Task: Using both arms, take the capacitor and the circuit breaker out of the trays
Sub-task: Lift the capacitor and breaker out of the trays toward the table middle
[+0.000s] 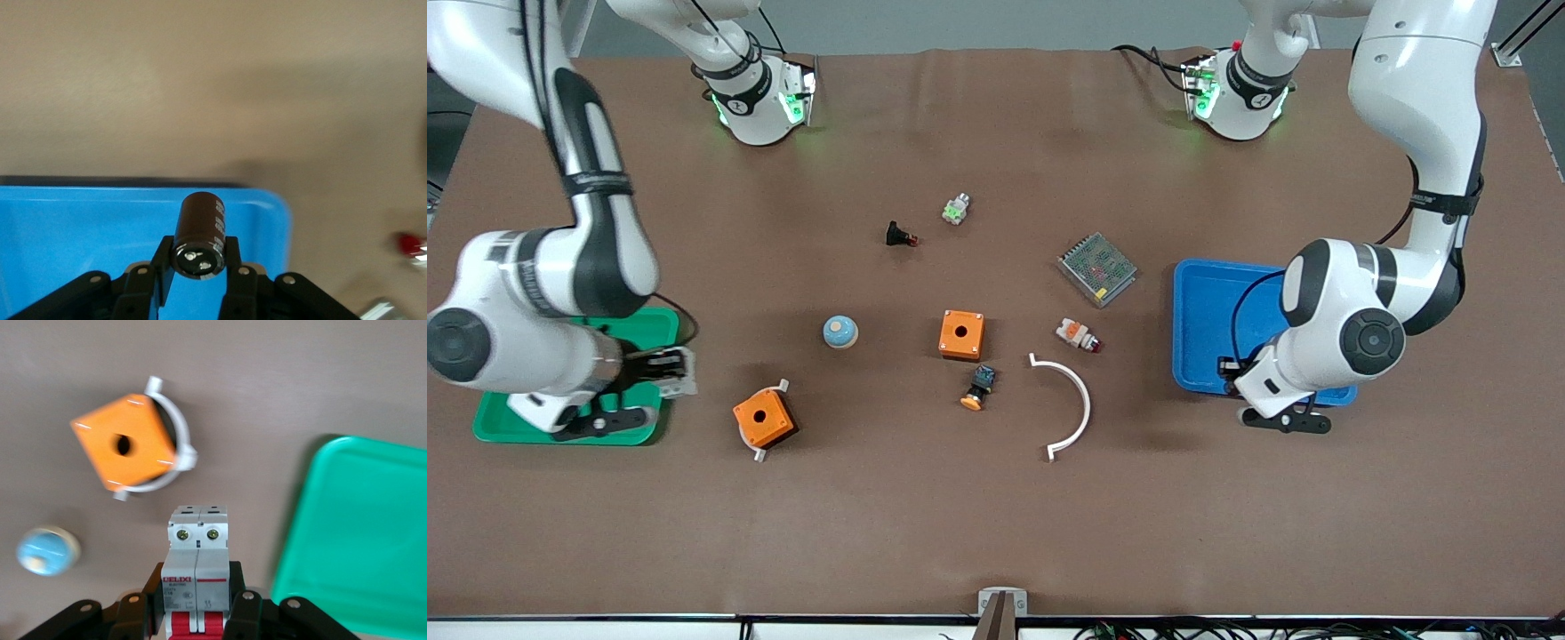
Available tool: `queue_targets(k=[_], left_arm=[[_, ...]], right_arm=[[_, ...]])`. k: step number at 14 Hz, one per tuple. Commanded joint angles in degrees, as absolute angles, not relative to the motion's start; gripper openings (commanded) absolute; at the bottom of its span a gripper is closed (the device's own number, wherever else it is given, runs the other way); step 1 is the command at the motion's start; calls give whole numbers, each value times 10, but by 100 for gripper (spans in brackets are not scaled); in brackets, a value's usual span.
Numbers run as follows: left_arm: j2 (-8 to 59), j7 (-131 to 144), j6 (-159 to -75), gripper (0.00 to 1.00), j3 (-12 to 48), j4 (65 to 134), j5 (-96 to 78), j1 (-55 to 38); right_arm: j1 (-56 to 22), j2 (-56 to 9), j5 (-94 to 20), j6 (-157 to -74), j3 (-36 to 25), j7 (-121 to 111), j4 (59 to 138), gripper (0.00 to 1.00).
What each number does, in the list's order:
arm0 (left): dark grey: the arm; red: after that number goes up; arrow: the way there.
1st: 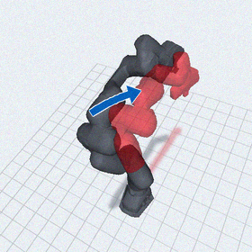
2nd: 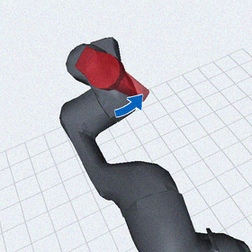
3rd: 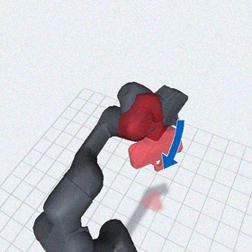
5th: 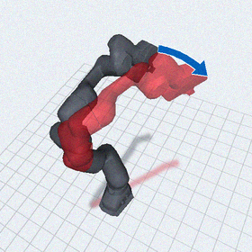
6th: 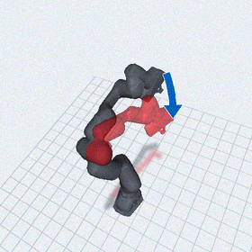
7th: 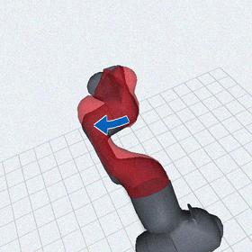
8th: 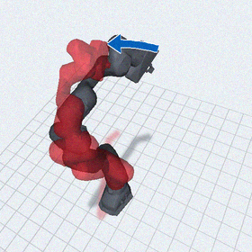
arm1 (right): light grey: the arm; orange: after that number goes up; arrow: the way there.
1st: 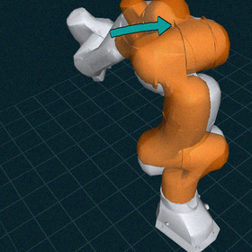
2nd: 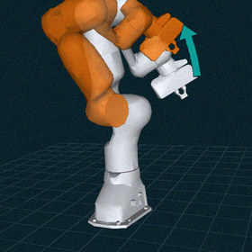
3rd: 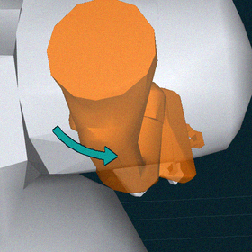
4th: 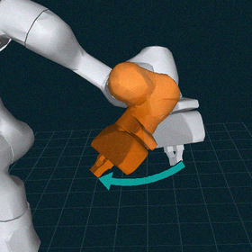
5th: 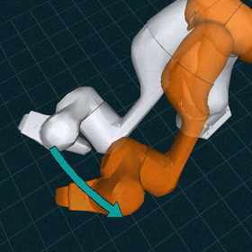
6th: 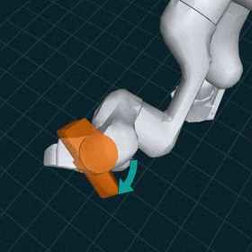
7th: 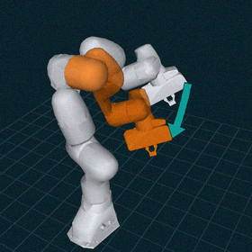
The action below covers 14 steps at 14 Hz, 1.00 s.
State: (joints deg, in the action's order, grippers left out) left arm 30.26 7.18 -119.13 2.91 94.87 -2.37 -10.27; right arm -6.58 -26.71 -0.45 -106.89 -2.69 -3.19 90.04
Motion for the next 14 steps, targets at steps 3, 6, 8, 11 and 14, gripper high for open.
queue_targets(k=[3, 6, 8, 11, 14], left_arm=[[350, 229, -1158, 0, 40, 848, -37, -175], [380, 307, -1162, 0, 41, 796, -41, -204], [402, 342, -1178, 1, 40, 767, -57, -225], [431, 398, -1264, 1, 40, 763, -57, -256], [462, 438, -1322, 1, 40, 763, -57, -283]], right_arm=[[-161, -265, -60, -1084, -33, 156, 904, 1], [-217, -293, -61, -1126, -33, 262, 908, 1], [-248, -318, -61, -1160, -33, 308, 908, 1], [-270, -354, -97, -1193, -33, 317, 909, 1], [-278, -374, -98, -1208, -33, 317, 909, 4]])
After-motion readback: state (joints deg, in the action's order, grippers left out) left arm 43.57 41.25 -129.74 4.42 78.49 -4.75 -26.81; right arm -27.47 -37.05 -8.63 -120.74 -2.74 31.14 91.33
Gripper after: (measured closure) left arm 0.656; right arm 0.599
